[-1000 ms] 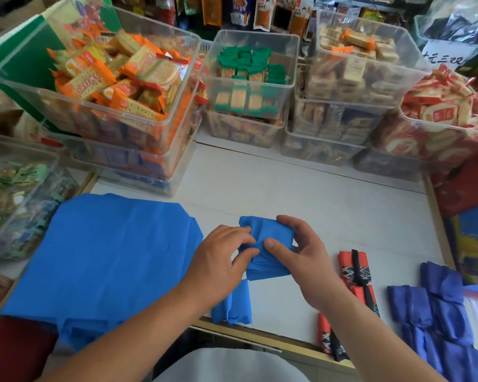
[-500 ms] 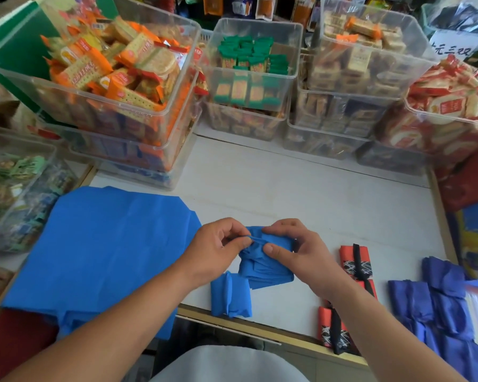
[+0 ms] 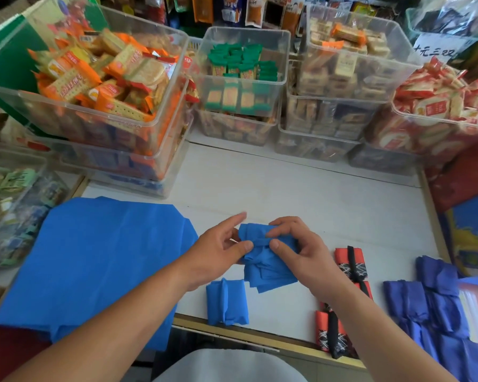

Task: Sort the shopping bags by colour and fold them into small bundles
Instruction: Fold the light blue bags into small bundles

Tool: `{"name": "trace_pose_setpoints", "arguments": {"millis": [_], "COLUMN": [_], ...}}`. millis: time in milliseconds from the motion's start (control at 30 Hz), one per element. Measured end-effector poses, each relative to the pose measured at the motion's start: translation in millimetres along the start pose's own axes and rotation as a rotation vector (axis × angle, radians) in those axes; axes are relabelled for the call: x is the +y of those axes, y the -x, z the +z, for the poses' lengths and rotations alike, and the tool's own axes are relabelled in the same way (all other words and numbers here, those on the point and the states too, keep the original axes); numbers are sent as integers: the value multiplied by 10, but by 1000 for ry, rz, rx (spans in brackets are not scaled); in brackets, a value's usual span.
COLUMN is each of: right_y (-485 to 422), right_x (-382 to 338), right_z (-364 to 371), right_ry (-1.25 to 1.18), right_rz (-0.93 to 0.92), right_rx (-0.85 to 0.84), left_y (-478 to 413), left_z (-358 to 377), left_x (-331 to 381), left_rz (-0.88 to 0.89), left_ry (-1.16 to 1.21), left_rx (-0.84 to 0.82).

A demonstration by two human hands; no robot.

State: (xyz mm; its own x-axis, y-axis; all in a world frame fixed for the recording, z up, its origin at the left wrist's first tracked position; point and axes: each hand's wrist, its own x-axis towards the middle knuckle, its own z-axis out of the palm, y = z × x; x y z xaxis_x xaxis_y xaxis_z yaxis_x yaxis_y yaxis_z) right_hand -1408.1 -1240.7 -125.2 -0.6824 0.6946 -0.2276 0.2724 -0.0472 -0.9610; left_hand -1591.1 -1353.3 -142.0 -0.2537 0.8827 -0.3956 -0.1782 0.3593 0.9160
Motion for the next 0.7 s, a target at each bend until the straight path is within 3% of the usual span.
{"name": "trace_pose_setpoints", "arguments": {"millis": [100,200,433,567,700], "right_y": [52,90,103,80,68], "right_x": [-2,48,1,-96,-118], "right_z": [28,65,73,-57,-21], "right_ry": [-146,-280,-263,-253,-234], "right_rz": [110,176,166,195,235], "right_rx": [61,7,-1,-127,10], "left_y": [6,29,136,177,265], "left_z": [30,41,116,57,73], "left_x": [12,-46,-51,-31,-8], "left_rz": [43,93,205,222,361], "left_ry": [34,5,-135,-163,-300], "left_rx": [117,225,345,207,196]}}
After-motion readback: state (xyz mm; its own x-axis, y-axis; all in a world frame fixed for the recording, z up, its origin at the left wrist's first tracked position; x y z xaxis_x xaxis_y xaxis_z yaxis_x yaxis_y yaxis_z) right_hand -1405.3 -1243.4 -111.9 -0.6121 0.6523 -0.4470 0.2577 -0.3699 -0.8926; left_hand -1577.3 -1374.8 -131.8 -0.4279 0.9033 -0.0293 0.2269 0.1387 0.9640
